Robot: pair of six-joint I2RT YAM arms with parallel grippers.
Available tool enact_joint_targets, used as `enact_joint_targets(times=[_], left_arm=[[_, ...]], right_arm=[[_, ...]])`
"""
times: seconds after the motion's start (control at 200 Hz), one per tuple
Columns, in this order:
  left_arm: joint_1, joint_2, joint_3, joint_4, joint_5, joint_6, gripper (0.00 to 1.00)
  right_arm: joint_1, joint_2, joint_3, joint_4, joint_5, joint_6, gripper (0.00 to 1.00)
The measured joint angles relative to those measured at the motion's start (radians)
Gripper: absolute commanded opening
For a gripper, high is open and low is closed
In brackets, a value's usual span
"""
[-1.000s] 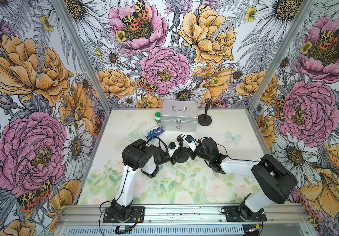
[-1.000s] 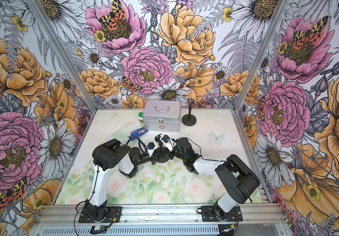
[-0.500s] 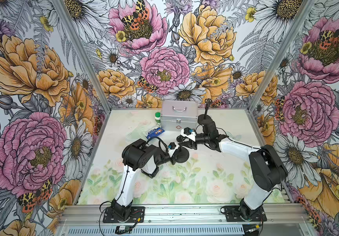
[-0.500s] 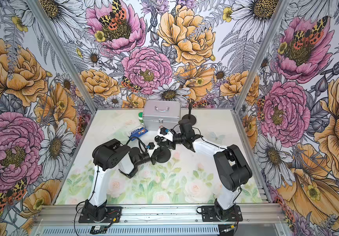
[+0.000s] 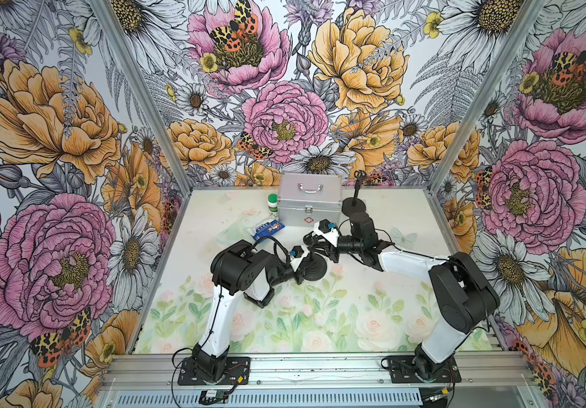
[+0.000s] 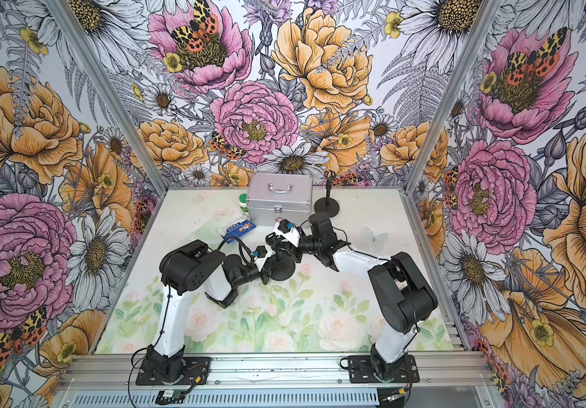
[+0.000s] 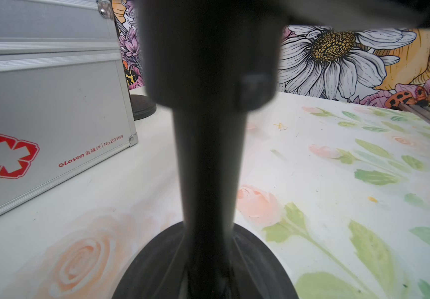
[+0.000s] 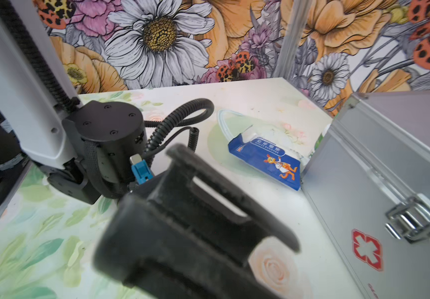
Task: Assemble a microphone stand
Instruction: Screw the microphone stand pole into the microphone stand base.
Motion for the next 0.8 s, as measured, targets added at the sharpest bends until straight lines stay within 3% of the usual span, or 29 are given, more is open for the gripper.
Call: enact_joint_targets(times=[0.095, 0.18, 0.225, 0.275, 0.31, 0.425, 0.63, 0.801], left_arm=[[-0.001, 0.0, 0.0, 0.0, 0.0, 0.0, 0.21], [-0.002, 0.0, 0.0, 0.0, 0.002, 0.002, 0.21], [-0.002, 0.0, 0.0, 0.0, 0.005, 0.004, 0.21], [-0.003, 0.0, 0.0, 0.0, 0.006, 0.005, 0.21], [-0.003, 0.0, 0.0, 0.0, 0.005, 0.004, 0.21], [-0.003, 0.0, 0.001, 0.0, 0.005, 0.005, 0.21], [-0.004, -0.001, 0.0, 0.0, 0.003, 0.008, 0.21], [-0.005, -0.002, 0.0, 0.0, 0.002, 0.009, 0.21]], right_arm=[[0.134, -0.045, -0.153, 0.242, 0.398, 0.191, 0.0], [0.269, -0.027, -0.217, 0.401, 0.75, 0.272, 0.0], [0.307, -0.005, -0.225, 0.456, 0.852, 0.288, 0.0], [0.322, 0.013, -0.229, 0.496, 0.904, 0.299, 0.18], [0.323, 0.02, -0.229, 0.511, 0.908, 0.298, 0.22], [0.261, 0.017, -0.23, 0.505, 0.76, 0.26, 0.48], [0.051, -0.03, -0.133, 0.172, 0.204, 0.042, 0.49], [-0.057, -0.033, 0.006, -0.143, -0.115, -0.18, 0.48]])
